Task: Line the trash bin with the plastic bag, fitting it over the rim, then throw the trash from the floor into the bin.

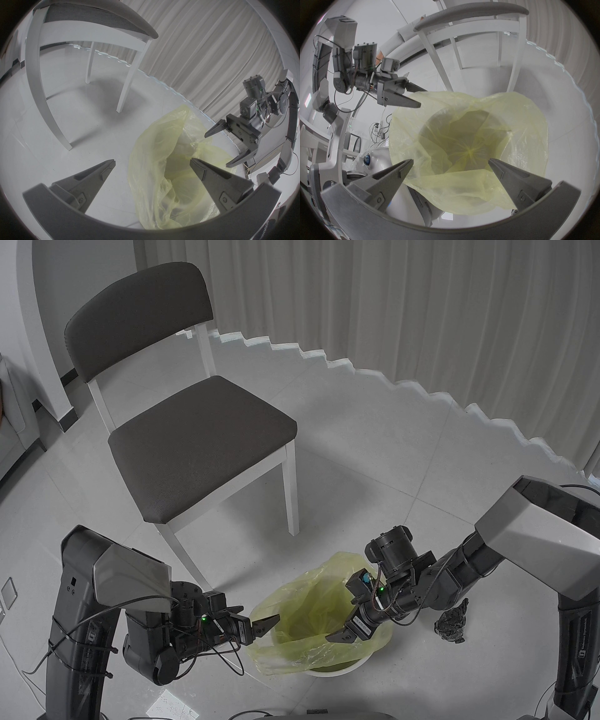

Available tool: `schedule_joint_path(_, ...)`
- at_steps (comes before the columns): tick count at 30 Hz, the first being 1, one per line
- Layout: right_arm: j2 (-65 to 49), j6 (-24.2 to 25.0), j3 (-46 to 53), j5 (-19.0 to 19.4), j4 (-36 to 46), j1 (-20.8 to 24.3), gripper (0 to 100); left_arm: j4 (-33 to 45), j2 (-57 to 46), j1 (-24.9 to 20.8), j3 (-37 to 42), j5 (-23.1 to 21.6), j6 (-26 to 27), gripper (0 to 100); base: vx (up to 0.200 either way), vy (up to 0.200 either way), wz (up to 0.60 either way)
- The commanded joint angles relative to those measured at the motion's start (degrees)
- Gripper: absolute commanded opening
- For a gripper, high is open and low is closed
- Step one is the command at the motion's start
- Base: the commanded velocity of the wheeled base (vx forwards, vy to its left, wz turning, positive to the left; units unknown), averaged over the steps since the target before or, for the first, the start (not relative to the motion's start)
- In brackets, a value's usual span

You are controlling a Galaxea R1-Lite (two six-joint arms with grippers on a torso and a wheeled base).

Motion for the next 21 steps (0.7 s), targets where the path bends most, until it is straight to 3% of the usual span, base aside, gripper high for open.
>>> schedule_joint_path(1, 1.2, -1.1, 0.9, 0.1, -0.1, 0.1, 100, -1.0, -0.4, 0.0, 0.1, 0.0, 0.0, 100, 0.0, 0.0, 0.0)
schedule_joint_path(7, -2.3, -1.7, 4.0, 3.8, -1.4, 0.0, 100, -1.0, -0.5, 0.0, 0.2, 0.0, 0.0, 100, 0.0, 0.0, 0.0)
schedule_joint_path(21, -1.9, -5.3, 7.7, 7.5, -3.7, 0.5, 100, -1.0, -0.4, -0.3, -0.2, 0.5, 0.1, 100, 0.0, 0.0, 0.0)
